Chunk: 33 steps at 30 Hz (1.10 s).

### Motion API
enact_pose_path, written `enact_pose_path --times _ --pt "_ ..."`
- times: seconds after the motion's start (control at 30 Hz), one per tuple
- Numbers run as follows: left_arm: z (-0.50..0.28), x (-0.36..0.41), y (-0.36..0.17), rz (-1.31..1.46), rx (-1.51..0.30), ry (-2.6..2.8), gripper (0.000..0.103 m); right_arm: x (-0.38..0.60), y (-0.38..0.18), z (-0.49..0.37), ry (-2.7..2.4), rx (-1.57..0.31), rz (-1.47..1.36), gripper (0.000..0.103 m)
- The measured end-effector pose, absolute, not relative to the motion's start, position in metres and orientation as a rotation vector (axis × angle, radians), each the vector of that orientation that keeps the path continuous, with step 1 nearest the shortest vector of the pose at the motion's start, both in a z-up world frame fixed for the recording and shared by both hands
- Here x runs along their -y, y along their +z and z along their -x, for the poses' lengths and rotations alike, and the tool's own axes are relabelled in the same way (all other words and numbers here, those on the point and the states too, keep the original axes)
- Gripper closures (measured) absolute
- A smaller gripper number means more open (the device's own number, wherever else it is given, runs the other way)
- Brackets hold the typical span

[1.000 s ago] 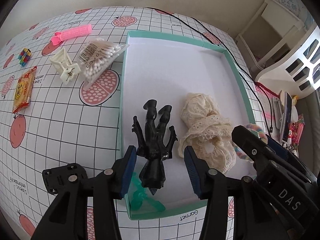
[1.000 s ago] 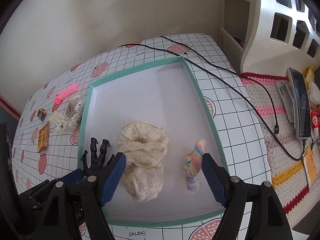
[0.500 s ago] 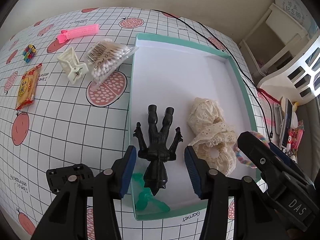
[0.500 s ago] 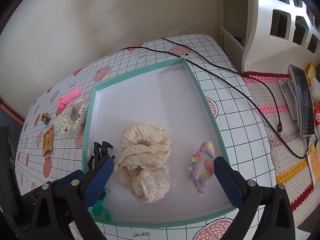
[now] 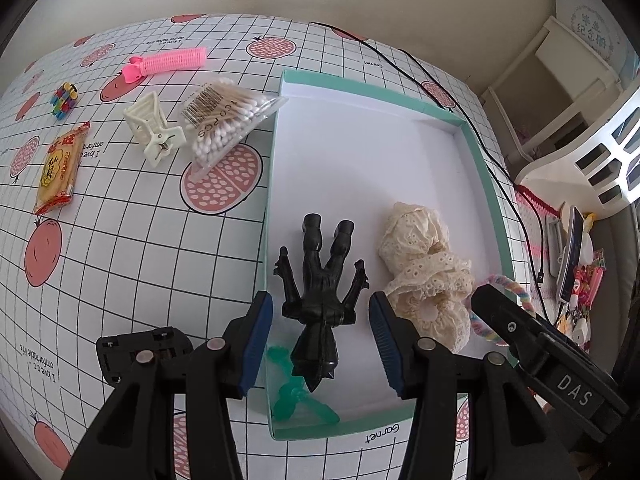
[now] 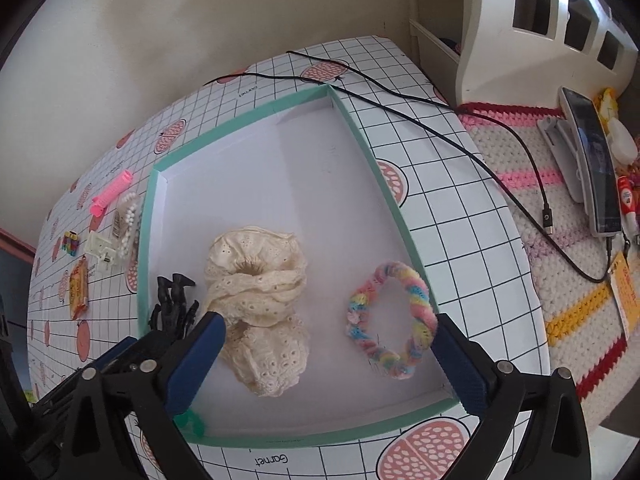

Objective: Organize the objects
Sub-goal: 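Lower black toy figure into the box and open left gripper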

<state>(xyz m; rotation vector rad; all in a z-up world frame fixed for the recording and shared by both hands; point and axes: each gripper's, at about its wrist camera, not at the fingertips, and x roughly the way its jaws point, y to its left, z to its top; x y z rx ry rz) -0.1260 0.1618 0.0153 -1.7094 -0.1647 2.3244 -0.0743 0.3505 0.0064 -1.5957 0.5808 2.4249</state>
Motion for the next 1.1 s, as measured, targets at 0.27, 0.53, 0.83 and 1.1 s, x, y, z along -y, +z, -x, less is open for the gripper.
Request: enact_pose_path --times 0.27,0.53,0.83,1.1 --pt "0.127 -0.152 0.026 1.675 0.197 2.355 0.051 -0.349 0.02 0.072 2.447 -0.566 1.562 0.0" --pt "0.127 -0.139 0.04 1.632 0.222 2.396 0.046 -0.339 0.042 0.069 2.488 -0.47 1.486 0.0" --pt "0.13 -0.123 0.044 1.627 0.239 2.439 0.041 -0.321 0.051 0.074 2.522 -0.427 1.468 0.0" --pt "0.136 -0.091 0.044 1.63 0.269 2.556 0.018 -0.298 0.047 0.083 2.552 -0.407 1.502 0.0"
